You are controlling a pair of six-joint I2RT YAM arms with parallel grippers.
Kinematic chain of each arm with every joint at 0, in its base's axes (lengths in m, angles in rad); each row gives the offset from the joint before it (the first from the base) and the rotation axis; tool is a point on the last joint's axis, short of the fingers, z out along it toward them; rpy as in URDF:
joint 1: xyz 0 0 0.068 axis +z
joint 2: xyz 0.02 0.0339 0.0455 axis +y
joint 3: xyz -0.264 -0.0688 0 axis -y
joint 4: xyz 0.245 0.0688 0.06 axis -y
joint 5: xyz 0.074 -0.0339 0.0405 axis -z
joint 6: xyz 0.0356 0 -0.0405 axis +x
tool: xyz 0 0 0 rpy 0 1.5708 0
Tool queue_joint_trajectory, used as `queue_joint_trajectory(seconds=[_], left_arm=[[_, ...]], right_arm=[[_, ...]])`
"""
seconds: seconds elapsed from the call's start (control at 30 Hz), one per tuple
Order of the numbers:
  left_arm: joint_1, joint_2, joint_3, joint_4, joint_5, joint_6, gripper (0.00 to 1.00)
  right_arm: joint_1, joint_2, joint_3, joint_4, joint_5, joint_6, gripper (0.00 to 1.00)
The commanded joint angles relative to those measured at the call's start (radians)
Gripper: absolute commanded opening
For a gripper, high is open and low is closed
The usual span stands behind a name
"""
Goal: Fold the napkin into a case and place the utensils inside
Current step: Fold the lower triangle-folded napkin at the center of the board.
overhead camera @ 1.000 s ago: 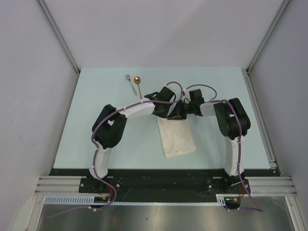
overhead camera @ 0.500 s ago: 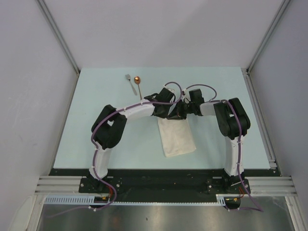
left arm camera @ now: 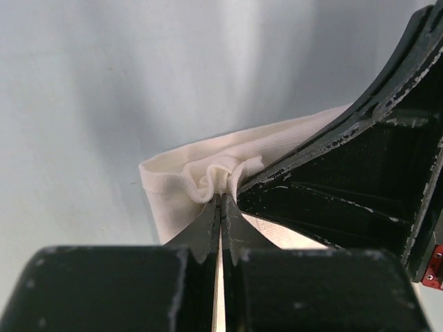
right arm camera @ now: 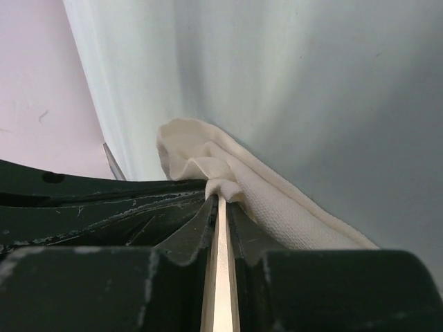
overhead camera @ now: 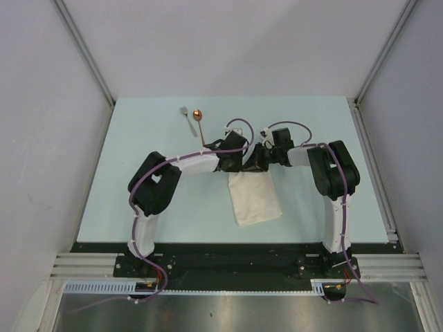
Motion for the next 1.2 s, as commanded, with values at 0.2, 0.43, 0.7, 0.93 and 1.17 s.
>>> queue_joint_trajectory(seconds=[0.2, 0.43, 0.7, 0.93, 1.17], left_arm=[[0.007, -0.091, 0.005, -0.026, -0.119, 0.000, 0.02], [0.010, -0.120, 0.016, -0.021, -0.050, 0.021, 0.25], [0.012, -0.313, -0.133, -0.001, -0.085, 0.006, 0.45], [0.010, -0.387, -0.263, 0.099, 0.092, -0.049, 0.32], [-0.010, -0.349, -0.396, 0.224, 0.252, -0.112, 0.19]], right_arm=[[0.001, -0.022, 0.035, -0.071, 0.076, -0.065, 0.13], [0.016, -0.057, 0.057, -0.128, 0.090, -0.085, 0.13], [0.032, -0.120, 0.087, -0.225, 0.121, -0.139, 0.15], [0.078, -0.287, 0.005, -0.346, 0.196, -0.203, 0.30], [0.136, -0.512, -0.320, -0.280, 0.176, -0.161, 0.38]])
